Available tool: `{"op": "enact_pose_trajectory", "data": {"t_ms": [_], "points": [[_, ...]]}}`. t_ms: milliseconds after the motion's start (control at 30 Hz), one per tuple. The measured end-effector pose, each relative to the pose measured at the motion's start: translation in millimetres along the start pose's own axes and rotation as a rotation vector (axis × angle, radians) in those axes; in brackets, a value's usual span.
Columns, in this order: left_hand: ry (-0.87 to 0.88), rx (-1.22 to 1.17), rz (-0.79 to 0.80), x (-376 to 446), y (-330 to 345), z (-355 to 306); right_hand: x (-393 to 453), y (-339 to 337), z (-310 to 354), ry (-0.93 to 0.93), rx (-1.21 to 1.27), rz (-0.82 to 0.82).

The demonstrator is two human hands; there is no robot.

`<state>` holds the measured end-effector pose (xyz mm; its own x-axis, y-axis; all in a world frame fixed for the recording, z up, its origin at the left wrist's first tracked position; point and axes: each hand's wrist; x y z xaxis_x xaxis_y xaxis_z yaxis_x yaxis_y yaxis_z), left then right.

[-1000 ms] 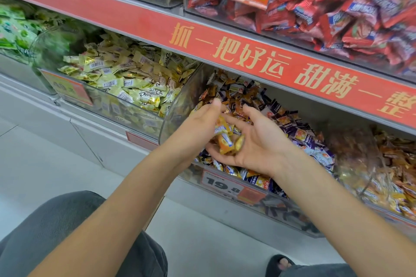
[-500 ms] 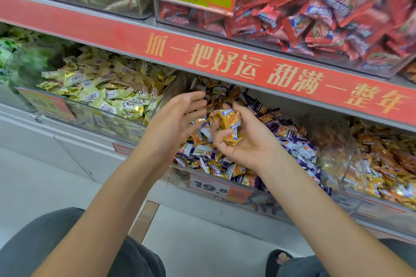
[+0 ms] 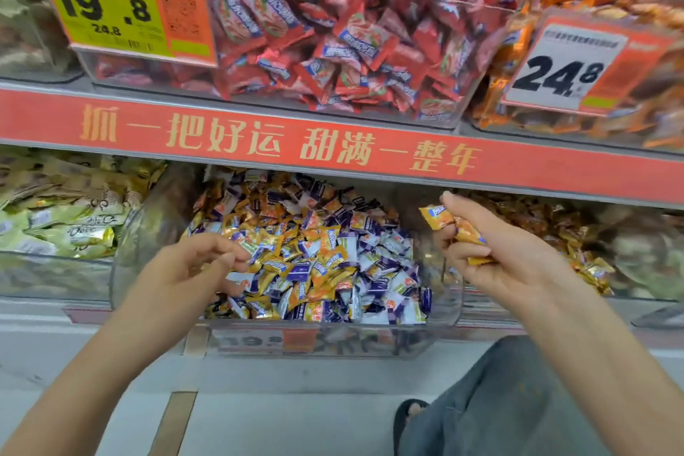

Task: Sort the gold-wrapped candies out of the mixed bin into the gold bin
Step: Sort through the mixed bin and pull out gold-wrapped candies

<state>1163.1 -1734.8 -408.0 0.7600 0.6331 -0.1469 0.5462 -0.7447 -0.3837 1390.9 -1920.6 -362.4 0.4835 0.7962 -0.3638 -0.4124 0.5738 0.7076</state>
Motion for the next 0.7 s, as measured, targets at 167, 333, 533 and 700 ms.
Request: {"op": "enact_pose_trajectory", "data": {"t_ms": [167, 333, 533, 700], "points": [[0.020, 0.124, 0.055, 2.6, 2.1, 3.7, 17.9, -40.9, 26.7, -0.339, -0.334, -0.275], [0.018, 0.161, 0.087, -1.4, -4.3, 9.2, 20.6, -83.1, 43.1, -0.081, -0.831, -0.234], [0.097, 0.065, -0.065, -34.1, -11.2, 25.0, -15.6, -53.7, 12.4, -0.451, -1.304, -0.186], [0.036, 0.173, -0.248, -41.3, -25.0, 39.7, -15.0, 0.6, -45.1, -0.681, -1.615, 0.116]]}}
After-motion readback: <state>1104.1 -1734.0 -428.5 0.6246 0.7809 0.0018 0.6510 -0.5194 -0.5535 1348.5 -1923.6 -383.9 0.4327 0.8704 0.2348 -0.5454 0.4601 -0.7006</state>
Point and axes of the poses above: each hand's wrist, its own x-axis towards the middle knuckle, its own y-axis out of the palm, z = x × y, and after that the axes turned 11 degrees about z, right-handed
